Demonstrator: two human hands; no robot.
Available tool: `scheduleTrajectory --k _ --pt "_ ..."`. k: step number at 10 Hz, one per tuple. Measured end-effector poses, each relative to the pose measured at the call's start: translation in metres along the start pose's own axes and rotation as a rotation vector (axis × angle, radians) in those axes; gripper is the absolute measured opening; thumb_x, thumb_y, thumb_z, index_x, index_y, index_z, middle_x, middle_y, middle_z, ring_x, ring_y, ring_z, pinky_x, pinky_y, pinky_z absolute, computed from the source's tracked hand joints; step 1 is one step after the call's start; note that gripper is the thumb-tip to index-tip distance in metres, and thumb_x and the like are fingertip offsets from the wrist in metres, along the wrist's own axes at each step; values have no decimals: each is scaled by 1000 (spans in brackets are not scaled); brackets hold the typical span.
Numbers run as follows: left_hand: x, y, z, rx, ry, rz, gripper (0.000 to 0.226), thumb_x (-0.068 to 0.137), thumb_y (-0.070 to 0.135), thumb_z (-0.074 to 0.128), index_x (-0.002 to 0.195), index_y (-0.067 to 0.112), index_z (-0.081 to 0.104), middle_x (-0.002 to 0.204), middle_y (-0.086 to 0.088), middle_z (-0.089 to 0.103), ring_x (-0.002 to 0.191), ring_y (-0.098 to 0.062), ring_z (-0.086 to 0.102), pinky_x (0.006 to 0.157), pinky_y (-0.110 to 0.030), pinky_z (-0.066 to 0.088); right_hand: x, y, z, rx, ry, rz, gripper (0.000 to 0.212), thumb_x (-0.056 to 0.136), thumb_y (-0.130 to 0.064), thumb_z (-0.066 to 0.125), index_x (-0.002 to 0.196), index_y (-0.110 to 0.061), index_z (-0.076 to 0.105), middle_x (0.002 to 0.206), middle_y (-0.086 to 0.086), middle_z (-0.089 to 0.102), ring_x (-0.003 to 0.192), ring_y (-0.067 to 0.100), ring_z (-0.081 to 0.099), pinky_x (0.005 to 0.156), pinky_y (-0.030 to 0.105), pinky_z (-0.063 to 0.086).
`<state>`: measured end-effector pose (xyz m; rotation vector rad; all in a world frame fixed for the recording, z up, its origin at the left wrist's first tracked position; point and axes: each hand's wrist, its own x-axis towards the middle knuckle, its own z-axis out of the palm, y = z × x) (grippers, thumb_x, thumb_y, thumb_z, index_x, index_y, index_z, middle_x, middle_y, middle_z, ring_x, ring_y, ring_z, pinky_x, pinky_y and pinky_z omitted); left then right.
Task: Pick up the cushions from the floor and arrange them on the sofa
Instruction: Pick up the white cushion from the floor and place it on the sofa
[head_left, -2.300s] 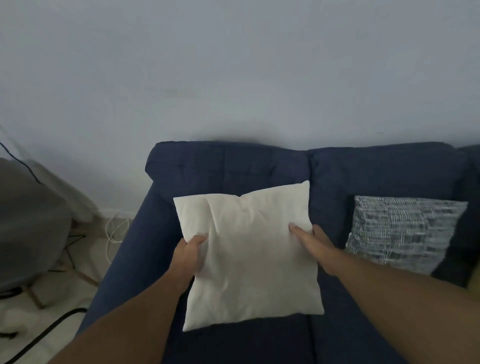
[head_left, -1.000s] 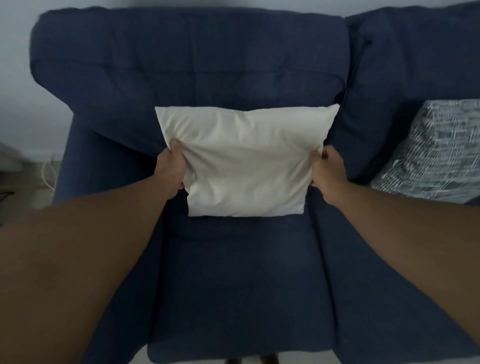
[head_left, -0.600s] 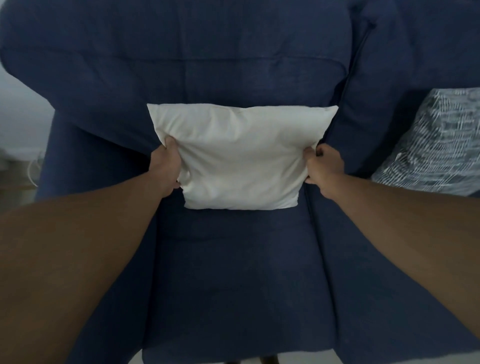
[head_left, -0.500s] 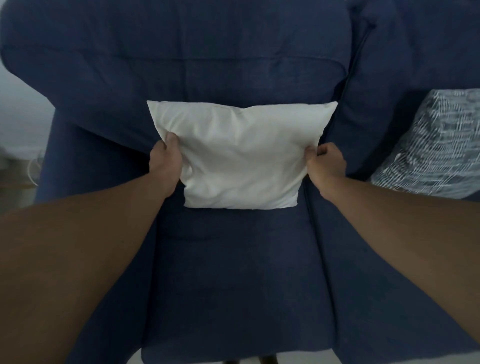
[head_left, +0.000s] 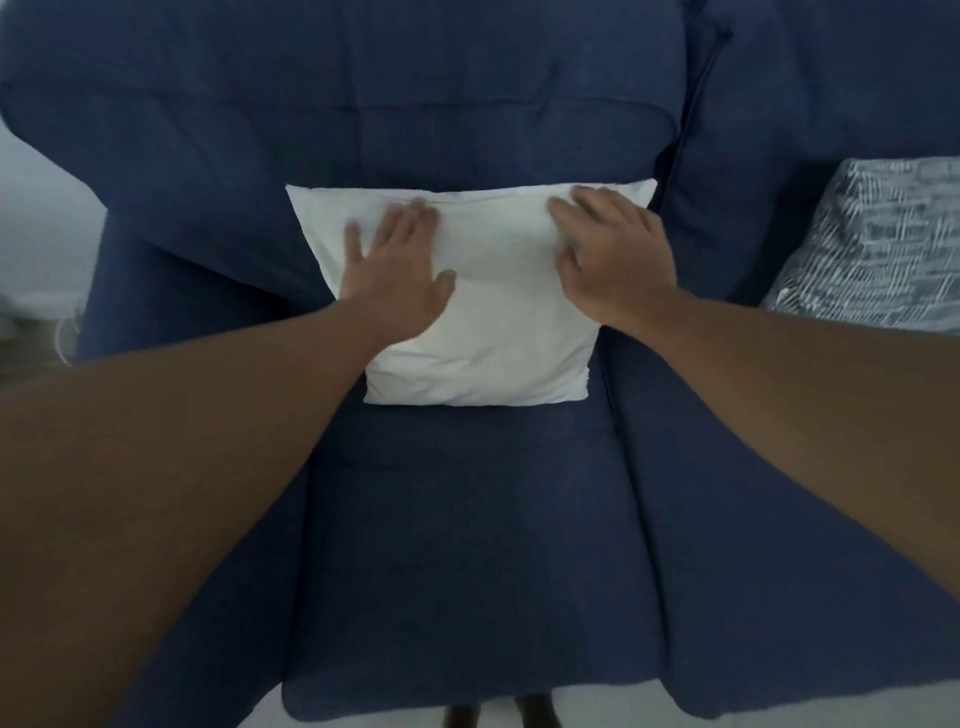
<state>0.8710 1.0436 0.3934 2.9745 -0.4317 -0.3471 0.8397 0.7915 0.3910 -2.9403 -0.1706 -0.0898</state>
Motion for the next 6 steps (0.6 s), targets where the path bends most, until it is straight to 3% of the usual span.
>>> scheduleTrajectory --k 1,2,3,4,5,6 --pt "-12 -17 -1 -67 -31 -159 76 106 43 45 169 16 11 179 -1 1 165 -24 1 129 -63 1 -9 21 -7 -3 -115 118 64 102 -22 46 165 -24 34 172 7 32 160 28 25 126 57 18" --pt "-37 -28 -1 -49 -57 -187 78 105 42 47 169 15 11 179 -3 2 165 -26 3 130 -61 2 -23 28 -12 -33 -164 126 69 103 -22 47 168 -22 25 175 7 23 163 29 14 129 59 11" --pt "-66 -37 3 -35 -128 -256 75 105 42 47 168 15 16 178 -7 7 164 -28 8 131 -58 6 -36 25 -18 -102 -144 54 69 101 -21 49 166 -16 29 174 9 26 162 36 14 128 61 12" --pt "-94 -28 1 -58 -210 -302 70 103 41 50 164 14 28 171 -9 28 157 -31 27 129 -58 15 -49 8 -26 -163 -219 -58 70 104 -24 46 169 -17 22 178 6 15 165 32 5 131 56 6" --pt "-111 -7 -13 -128 -240 -280 67 103 41 54 162 15 34 164 -10 39 151 -31 35 129 -54 20 -62 -14 -41 -146 -320 -39 70 108 -27 38 171 -19 9 180 4 1 165 27 -5 132 52 1" --pt "-117 19 -39 -151 -193 -213 67 104 39 54 163 15 34 166 -9 38 154 -28 33 131 -49 16 -78 -39 -56 -100 -403 27 69 110 -29 35 172 -20 4 180 3 -2 165 27 -6 132 51 1"
